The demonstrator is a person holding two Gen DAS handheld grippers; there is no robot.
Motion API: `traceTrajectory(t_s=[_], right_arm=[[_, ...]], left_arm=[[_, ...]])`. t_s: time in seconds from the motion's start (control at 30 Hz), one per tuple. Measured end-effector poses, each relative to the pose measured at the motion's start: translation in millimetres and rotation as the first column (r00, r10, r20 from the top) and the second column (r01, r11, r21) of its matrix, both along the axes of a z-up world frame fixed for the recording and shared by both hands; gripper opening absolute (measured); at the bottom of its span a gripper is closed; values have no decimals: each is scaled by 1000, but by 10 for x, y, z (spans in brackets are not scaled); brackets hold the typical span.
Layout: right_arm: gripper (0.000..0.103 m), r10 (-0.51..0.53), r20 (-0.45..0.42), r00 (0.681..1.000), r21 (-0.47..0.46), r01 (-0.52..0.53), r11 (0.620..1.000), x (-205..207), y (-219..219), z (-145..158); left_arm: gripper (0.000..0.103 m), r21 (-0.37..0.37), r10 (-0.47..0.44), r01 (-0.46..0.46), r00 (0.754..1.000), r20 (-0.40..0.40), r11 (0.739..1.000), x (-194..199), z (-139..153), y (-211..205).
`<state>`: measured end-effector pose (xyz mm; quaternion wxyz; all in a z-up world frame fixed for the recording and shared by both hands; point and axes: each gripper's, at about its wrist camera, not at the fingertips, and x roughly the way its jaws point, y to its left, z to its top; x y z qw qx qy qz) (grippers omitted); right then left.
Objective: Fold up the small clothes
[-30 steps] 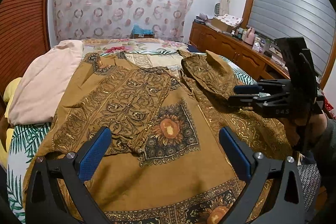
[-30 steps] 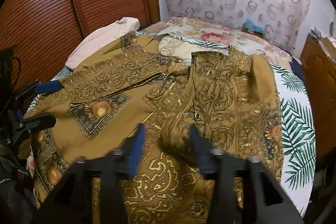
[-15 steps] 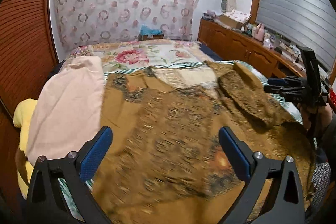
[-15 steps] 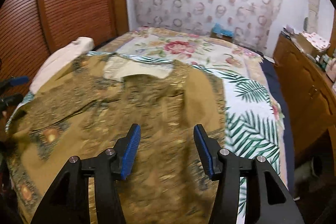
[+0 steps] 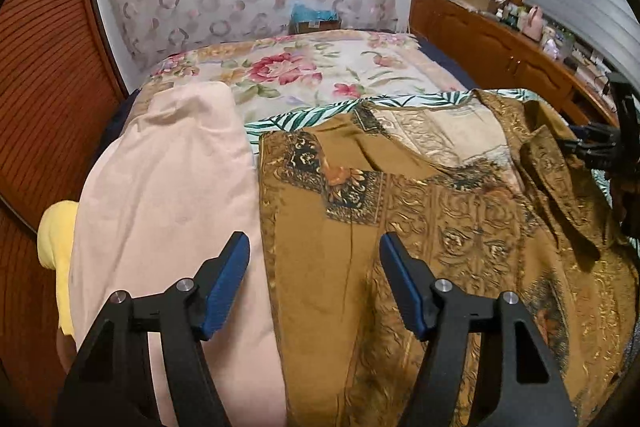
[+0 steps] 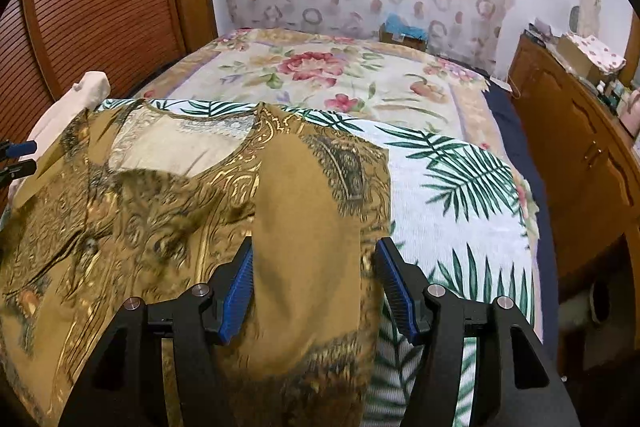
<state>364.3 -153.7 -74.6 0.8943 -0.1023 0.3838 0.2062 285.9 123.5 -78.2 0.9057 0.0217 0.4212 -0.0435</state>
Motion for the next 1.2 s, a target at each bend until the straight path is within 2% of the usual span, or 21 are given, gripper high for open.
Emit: traceTrajectory(t_s=[0.17,0.2,0.23,0.27,0.3,0.37,0.6,0.7,0.73,0.77,0.83,0.87,0.97,1.07,1.2], right_arm=[[61,21,3,1000,4,-21,1000,84,79,25],[57,22,-2,1000,3,-22,1000,100,78,27],[44,18,-3,1000,3,-18,1000,112,45,26],[6,13,4,1000,-5,-13,1000,117,25,41],[2,-7,16,1000,-28,8,1000,198,-23,23],[2,-35,30,999,1,35,999,285,-140,44],[2,-63,-13,998,45,64,997,362,-272,-75],[2,-66,-27,997,49,68,996,417,-264,-106],[2,-68,-29,997,47,69,997,429,-259,-116],[2,-68,-26,997,45,69,997,453,-240,-110],[2,-60,-25,998,38,61,997,461,-223,-105],[2,-54,-25,998,39,55,998,459,-223,-95],[2,-41,-5,999,59,41,997,395,-255,-26],[2,-42,36,998,105,38,994,265,-310,100],[2,-27,110,994,137,12,991,-3,-336,341]], left_arm=[[68,32,-13,13,1000,-5,999,80,-62,-42],[66,36,-15,16,1000,-9,999,98,-70,-39],[59,39,-17,18,1000,-13,999,128,-65,-30],[54,46,-20,20,1000,-19,999,143,-77,-26],[52,52,-22,23,999,-23,998,154,-81,-31],[48,58,-29,31,999,-30,998,179,-90,-20],[49,55,-30,35,995,-96,998,348,-197,27],[50,21,-20,22,995,-100,1000,418,-208,77],[46,23,-24,26,995,-98,999,421,-201,60],[29,24,-31,33,995,-92,999,413,-192,45],[10,1,-46,46,995,-93,999,393,-178,25],[6,3,-45,46,995,-90,999,381,-162,14],[4,22,-15,16,999,-34,1000,288,4,-7],[4,3,-10,10,998,70,1000,89,348,-17],[4,-6,-22,24,986,163,1000,-195,737,-42]])
